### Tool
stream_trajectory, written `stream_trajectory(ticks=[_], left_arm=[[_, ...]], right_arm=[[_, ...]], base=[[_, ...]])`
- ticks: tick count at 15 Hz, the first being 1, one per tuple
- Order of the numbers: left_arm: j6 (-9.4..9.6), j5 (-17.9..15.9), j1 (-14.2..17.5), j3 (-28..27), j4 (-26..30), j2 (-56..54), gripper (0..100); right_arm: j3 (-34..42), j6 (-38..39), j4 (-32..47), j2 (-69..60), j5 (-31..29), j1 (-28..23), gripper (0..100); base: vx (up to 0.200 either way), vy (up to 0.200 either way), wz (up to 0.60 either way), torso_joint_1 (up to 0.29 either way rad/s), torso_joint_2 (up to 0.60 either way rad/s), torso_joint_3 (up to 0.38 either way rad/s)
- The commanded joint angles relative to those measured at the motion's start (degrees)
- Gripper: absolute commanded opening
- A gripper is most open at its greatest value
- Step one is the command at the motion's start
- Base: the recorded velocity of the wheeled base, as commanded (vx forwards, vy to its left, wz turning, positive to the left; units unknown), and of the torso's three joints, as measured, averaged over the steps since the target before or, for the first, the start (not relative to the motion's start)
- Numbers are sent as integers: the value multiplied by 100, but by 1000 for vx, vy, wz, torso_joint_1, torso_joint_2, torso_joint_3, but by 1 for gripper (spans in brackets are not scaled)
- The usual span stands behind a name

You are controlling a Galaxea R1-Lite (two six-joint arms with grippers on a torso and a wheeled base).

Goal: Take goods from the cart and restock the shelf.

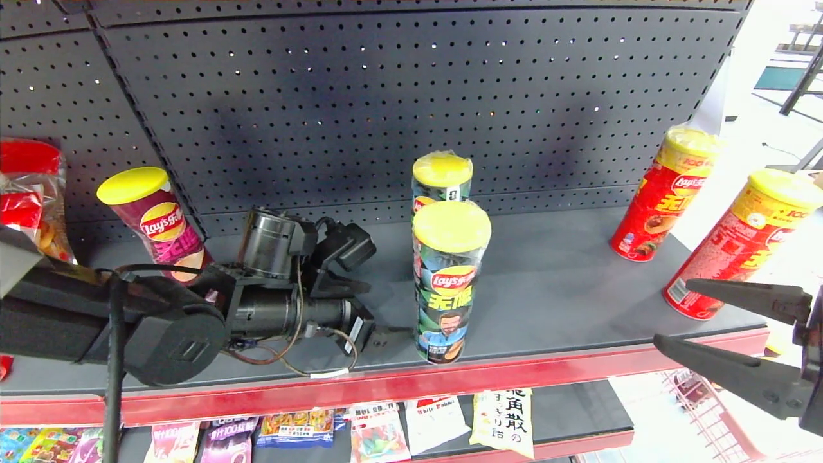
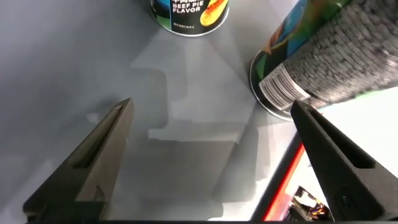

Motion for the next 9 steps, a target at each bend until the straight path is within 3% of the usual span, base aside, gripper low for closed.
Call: stream_trajectory(ticks=[1,3,5,7,8,9], left_arm=[[-36,122,96,232,1,-625,100],[-62,262,360,584,54,-1460,100],[-308,500,448,1243,80,-2612,100],[-387,1212,466,1832,133,-3508,100],[-484,1853,457,2315,168,-4282,100],[-686,1976,466,2552,247,-4642,100]], right_arm=[[96,-5,5,-32,-27,1,100],[245,-41,23,-164,-203,-105,100],[570,-216,31,-533,-677,-166,100],[895,-471,31,-1034,-1626,-219,100],[1098,-445,23,-1368,-1846,-245,100],[1238,-436,31,-1658,-1881,-465,100]], base=[[0,0,0,0,0,0],[0,0,0,0,0,0],[0,0,0,0,0,0],[0,0,0,0,0,0],[0,0,0,0,0,0],[0,0,0,0,0,0]])
